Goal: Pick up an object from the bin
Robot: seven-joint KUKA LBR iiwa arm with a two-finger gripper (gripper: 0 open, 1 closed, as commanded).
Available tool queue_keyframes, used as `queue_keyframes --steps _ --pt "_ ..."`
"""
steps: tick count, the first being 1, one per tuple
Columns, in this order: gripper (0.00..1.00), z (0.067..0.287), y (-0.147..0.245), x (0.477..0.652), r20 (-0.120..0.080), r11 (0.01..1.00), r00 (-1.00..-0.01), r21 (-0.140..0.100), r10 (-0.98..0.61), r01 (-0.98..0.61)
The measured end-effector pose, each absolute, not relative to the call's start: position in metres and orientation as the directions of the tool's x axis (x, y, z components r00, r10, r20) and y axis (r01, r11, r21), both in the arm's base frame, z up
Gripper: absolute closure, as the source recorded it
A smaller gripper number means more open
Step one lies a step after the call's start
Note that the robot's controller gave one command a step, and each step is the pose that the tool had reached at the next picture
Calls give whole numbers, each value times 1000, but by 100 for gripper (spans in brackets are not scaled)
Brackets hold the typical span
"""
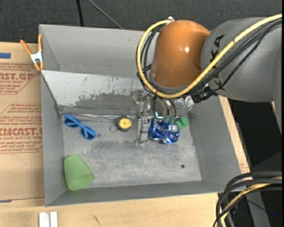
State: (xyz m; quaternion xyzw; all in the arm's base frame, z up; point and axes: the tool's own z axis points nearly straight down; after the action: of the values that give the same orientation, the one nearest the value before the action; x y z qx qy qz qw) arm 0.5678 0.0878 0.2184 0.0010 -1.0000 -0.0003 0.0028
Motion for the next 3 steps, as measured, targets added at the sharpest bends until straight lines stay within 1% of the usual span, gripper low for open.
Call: queue_keyframes --steps 1,2,3 --pt "0 137 142 517 9 995 -995 1 -103 -103" --pt "0 95 204 494 5 987 -987 3 -160 -160" --pt "0 119 205 517 -4 981 -981 1 -195 -195"
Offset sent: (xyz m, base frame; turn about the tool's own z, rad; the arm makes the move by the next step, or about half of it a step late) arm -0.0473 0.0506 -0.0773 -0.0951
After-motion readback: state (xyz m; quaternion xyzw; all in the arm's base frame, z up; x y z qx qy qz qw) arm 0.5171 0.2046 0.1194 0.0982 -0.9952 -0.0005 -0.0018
